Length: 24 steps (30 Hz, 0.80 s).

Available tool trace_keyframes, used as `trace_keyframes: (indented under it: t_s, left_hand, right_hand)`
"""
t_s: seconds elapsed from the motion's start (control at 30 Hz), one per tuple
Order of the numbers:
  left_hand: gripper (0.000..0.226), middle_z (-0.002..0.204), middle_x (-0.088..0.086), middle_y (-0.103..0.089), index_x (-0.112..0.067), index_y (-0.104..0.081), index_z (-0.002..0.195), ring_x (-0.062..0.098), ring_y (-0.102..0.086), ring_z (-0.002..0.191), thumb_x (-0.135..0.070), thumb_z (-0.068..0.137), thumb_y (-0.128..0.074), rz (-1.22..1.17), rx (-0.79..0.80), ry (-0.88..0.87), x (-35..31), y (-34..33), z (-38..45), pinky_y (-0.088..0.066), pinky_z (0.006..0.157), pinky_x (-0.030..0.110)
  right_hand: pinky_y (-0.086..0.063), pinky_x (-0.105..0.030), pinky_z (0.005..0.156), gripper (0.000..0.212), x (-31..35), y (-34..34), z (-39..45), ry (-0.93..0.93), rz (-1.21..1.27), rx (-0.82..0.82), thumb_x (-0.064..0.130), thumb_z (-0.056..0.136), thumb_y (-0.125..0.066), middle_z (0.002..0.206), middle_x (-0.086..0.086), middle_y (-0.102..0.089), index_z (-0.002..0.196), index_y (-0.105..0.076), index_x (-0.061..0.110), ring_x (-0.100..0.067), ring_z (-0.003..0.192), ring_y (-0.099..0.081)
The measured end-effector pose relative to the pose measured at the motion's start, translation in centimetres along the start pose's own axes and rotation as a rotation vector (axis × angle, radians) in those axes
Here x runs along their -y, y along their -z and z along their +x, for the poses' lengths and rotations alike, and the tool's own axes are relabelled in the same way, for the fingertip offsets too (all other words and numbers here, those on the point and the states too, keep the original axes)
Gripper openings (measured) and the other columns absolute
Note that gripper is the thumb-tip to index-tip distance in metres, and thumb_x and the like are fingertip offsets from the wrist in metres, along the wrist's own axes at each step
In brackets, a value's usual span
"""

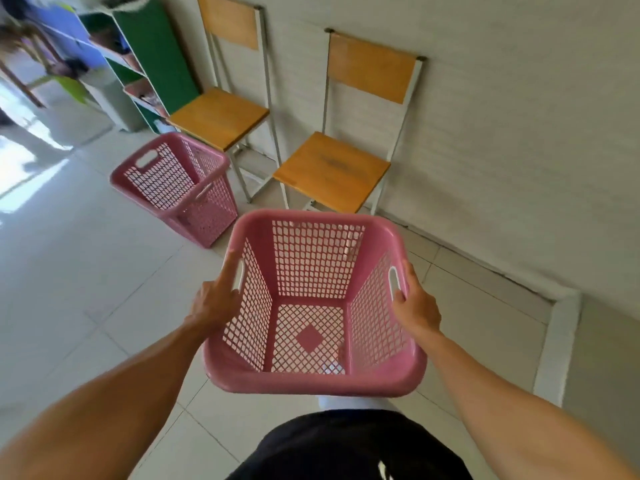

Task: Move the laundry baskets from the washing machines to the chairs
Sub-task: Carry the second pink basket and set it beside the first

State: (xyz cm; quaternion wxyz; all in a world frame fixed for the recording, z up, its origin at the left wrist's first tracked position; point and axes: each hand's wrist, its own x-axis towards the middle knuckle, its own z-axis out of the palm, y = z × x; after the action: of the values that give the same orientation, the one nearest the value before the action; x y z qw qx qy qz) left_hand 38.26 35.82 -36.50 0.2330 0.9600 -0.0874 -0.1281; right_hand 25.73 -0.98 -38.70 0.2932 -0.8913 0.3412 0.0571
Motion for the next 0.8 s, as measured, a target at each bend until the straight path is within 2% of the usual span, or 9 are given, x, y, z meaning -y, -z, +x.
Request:
trace_keyframes:
  t_s: [0.1, 0.23, 0.37, 0.47, 0.63, 0.8]
  left_hand:
    - [0.086, 0.087, 0.014, -0.072, -0.064, 0.014, 0.141, 0.023, -0.068, 0.058, -0.039, 0.093, -0.052, 0.023, 0.000, 0.066, 0.4, 1.3, 3.5, -0.061, 0.055, 0.043]
    - [0.082, 0.093, 0.016, -0.072, -0.065, 0.014, 0.140, 0.027, -0.069, 0.066, -0.037, 0.095, -0.047, 0.038, -0.045, 0.131, 0.9, 3.6, 7.9, -0.061, 0.061, 0.045]
    - [0.081, 0.091, 0.015, -0.071, -0.064, 0.015, 0.141, 0.025, -0.067, 0.064, -0.035, 0.095, -0.046, 0.054, -0.084, 0.209, 2.7, 5.2, 10.4, -0.060, 0.058, 0.040]
    - [0.084, 0.092, 0.016, -0.071, -0.063, 0.016, 0.141, 0.026, -0.066, 0.065, -0.032, 0.095, -0.047, 0.039, -0.102, 0.265, 4.4, 6.0, 12.5, -0.059, 0.058, 0.039]
    - [0.089, 0.084, 0.016, -0.070, -0.062, 0.015, 0.142, 0.028, -0.066, 0.062, -0.028, 0.092, -0.050, 0.003, -0.105, 0.223, 7.9, 7.3, 18.2, -0.060, 0.059, 0.045]
    - [0.092, 0.075, 0.009, -0.070, -0.058, 0.014, 0.145, 0.016, -0.063, 0.052, -0.021, 0.090, -0.050, -0.012, 0.005, 0.067, 13.1, 8.8, 26.5, -0.052, 0.045, 0.028]
  right_hand:
    - [-0.046, -0.021, 0.033, 0.071, 2.7, -1.0, 4.0, 0.025, 0.011, 0.027, 0.033, 0.105, -0.043, 0.066, -0.005, -0.060, 0.153, 0.003, 0.055, -0.015, 0.043, -0.062]
    - [-0.053, -0.028, 0.038, 0.069, 7.2, -2.0, 9.8, 0.085, 0.000, 0.088, 0.036, 0.106, -0.040, 0.068, -0.008, -0.061, 0.152, 0.006, 0.058, -0.018, 0.045, -0.062]
    - [-0.058, -0.034, 0.045, 0.060, 11.9, -3.1, 13.7, 0.143, 0.003, 0.140, 0.058, 0.103, -0.031, 0.070, -0.010, -0.063, 0.148, 0.008, 0.064, -0.024, 0.051, -0.065]
    - [-0.061, -0.041, 0.054, 0.067, 15.2, -4.5, 16.2, 0.171, -0.053, 0.186, 0.041, 0.105, -0.038, 0.074, -0.008, -0.064, 0.151, 0.006, 0.059, -0.025, 0.059, -0.068]
    - [-0.059, -0.035, 0.049, 0.068, 19.7, -7.1, 18.4, 0.145, -0.074, 0.141, 0.032, 0.105, -0.040, 0.070, -0.004, -0.061, 0.156, 0.001, 0.049, -0.019, 0.055, -0.064]
    - [-0.059, -0.037, 0.048, 0.071, 23.9, -11.5, 19.1, -0.004, -0.034, 0.081, 0.028, 0.105, -0.041, 0.073, -0.006, -0.062, 0.155, 0.003, 0.052, -0.021, 0.055, -0.066]
